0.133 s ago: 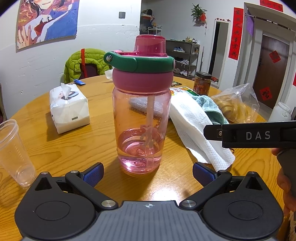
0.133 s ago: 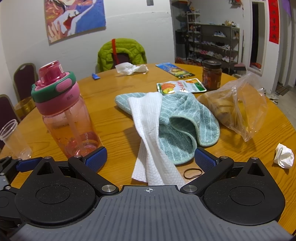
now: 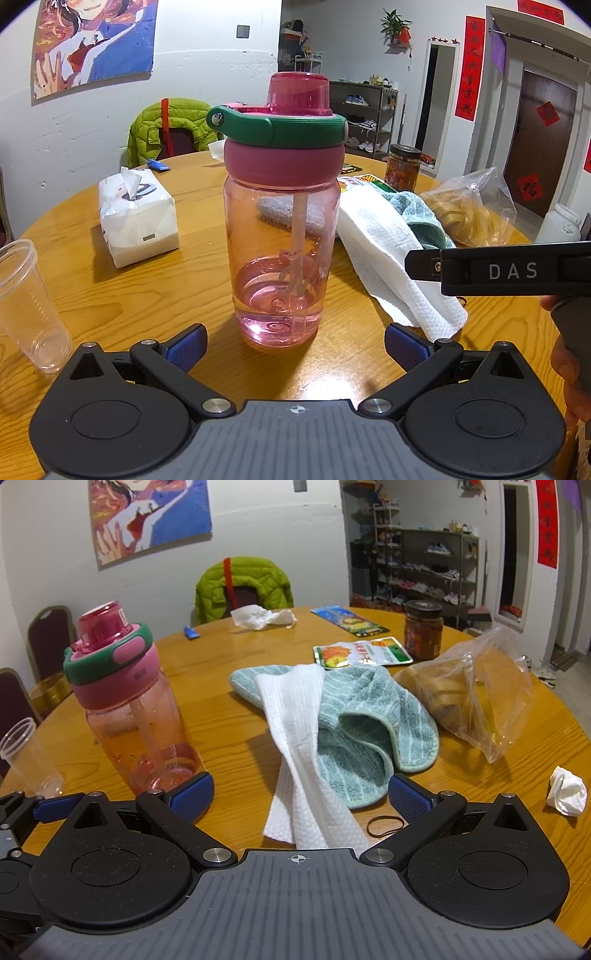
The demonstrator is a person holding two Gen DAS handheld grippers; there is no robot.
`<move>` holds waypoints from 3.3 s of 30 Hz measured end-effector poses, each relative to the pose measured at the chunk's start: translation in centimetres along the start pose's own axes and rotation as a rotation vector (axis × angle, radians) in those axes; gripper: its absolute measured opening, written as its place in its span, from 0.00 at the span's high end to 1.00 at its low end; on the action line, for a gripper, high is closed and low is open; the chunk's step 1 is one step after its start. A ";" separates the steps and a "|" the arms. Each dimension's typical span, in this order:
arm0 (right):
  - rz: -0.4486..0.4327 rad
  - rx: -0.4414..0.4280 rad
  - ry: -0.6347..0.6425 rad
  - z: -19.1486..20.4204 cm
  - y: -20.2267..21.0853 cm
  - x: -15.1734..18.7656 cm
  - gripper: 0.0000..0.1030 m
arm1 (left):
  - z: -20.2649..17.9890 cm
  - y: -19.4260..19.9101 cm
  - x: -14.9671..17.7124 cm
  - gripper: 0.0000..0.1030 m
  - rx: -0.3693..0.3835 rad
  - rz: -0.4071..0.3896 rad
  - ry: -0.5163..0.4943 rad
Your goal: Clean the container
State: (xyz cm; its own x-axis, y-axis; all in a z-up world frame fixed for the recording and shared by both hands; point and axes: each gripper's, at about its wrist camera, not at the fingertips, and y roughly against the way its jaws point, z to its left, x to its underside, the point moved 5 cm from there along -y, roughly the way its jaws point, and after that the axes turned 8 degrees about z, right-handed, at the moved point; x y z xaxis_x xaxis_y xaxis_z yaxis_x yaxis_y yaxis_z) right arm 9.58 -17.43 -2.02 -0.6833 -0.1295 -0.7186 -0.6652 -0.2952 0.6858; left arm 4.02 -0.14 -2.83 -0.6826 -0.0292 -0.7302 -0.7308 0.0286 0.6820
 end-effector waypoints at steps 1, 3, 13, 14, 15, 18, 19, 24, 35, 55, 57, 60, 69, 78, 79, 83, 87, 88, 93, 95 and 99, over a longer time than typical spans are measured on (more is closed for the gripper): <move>0.002 -0.002 -0.002 -0.1 -0.1 -0.1 0.00 | 0.0 0.0 0.0 0.01 0.000 0.000 0.000; 0.007 -0.005 -0.005 -0.2 -0.2 -0.2 0.00 | 0.0 0.1 0.0 0.01 0.001 -0.001 0.000; 0.001 0.001 -0.001 0.1 0.0 0.0 0.00 | 0.0 0.0 0.0 0.01 0.000 0.005 0.001; -0.001 0.001 -0.001 0.0 0.0 0.0 0.00 | 0.0 0.1 0.0 0.01 0.001 0.003 0.000; -0.002 0.000 -0.001 0.0 0.1 0.0 0.00 | -0.1 0.1 0.0 0.01 0.002 0.001 0.000; -0.002 0.000 0.000 0.0 0.1 0.1 0.00 | 0.0 0.1 0.0 0.01 0.004 0.001 -0.001; 0.001 0.002 0.001 0.1 0.0 0.0 0.00 | 0.0 0.0 0.0 0.01 0.003 0.004 0.000; 0.000 0.003 0.003 0.1 0.0 0.1 0.00 | 0.1 0.0 0.0 0.01 0.003 0.003 0.001; -0.001 -0.003 0.002 0.1 0.1 0.0 0.00 | 0.0 0.1 0.1 0.01 0.004 -0.002 0.000; 0.004 -0.001 0.003 0.1 -0.2 0.0 0.00 | 0.0 0.0 0.1 0.01 0.003 0.004 0.001; 0.005 0.001 0.002 0.1 -0.2 0.0 0.00 | 0.0 0.0 0.1 0.01 0.002 0.005 0.001; 0.003 -0.001 0.003 0.1 -0.2 0.0 0.00 | -0.1 0.0 0.1 0.01 0.002 0.004 0.001; -0.022 -0.043 -0.047 -0.6 0.2 -0.3 0.00 | 0.6 -0.5 -0.3 0.01 0.057 0.004 0.035; -0.007 -0.090 -0.125 -1.5 -1.7 -1.7 0.00 | 1.5 -1.0 -0.8 0.01 0.064 -0.007 0.069; 0.011 -0.087 -0.133 -1.6 -2.0 -2.0 0.00 | 1.6 -1.1 -0.8 0.01 0.063 -0.004 0.069; 0.086 -0.087 -0.151 -1.9 -2.9 -3.6 0.00 | 1.9 -1.1 -0.9 0.01 0.058 0.014 0.075; 0.040 -0.124 -0.179 -2.5 -2.2 -4.1 0.00 | 2.1 -0.8 -1.4 0.01 0.069 -0.016 0.081; 0.011 -0.152 -0.191 -2.7 -2.0 -3.9 0.00 | 2.2 -0.6 -1.6 0.01 0.081 -0.026 0.087; -0.101 -0.309 -0.217 -4.2 -1.7 -3.4 0.00 | 2.3 0.2 -3.4 0.01 0.176 -0.093 0.134; -0.133 -0.306 -0.211 -4.7 -1.8 -3.3 0.00 | 2.5 0.2 -3.8 0.01 0.209 -0.117 0.144; -0.214 -0.299 -0.159 -4.7 -1.3 -3.8 0.00 | 2.9 -1.0 -4.2 0.01 0.238 -0.126 0.138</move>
State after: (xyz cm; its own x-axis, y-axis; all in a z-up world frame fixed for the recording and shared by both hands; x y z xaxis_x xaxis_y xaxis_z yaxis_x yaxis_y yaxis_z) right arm 14.46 -20.99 -0.77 -0.5926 0.1055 -0.7986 -0.6963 -0.5655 0.4420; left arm 7.59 2.87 -0.60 -0.5921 -0.1825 -0.7849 -0.8001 0.2491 0.5457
